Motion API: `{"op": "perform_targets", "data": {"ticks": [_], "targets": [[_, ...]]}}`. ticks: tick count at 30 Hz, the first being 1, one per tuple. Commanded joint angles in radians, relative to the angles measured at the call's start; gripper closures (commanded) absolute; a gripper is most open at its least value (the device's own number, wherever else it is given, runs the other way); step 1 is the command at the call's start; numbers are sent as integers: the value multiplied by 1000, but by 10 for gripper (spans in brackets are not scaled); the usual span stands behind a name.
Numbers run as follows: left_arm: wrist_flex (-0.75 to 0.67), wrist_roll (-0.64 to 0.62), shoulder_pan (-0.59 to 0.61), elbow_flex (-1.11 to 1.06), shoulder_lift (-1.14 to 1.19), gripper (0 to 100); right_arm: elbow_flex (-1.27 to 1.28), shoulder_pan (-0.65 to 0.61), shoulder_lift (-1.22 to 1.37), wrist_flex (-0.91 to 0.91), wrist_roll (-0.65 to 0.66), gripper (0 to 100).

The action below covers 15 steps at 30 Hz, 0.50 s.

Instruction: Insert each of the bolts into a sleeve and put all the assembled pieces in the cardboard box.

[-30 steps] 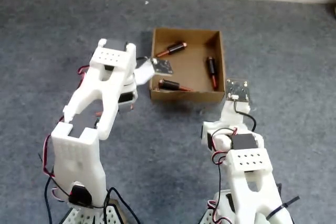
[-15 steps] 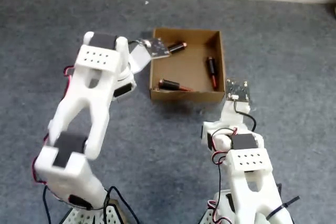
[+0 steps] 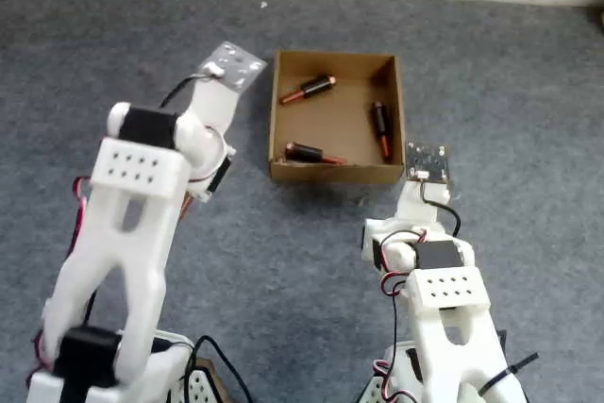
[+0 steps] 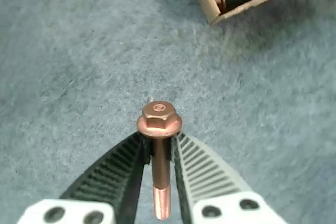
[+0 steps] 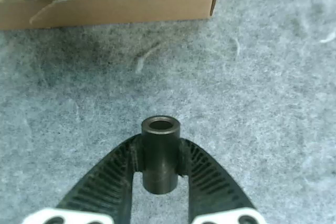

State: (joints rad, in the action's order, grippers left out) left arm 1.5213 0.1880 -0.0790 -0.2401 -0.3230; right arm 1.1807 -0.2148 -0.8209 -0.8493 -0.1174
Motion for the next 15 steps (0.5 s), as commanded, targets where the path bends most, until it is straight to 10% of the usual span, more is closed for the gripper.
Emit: {"op": "perform_targets", "data": {"ticks": [1,15], "targets": [[-61,-68,-10,-53,-153,995,-10,16,-39,25,6,993],[-539,-249,-85,-499,-532,995,1,-5,-269,-31,6,993]]}}
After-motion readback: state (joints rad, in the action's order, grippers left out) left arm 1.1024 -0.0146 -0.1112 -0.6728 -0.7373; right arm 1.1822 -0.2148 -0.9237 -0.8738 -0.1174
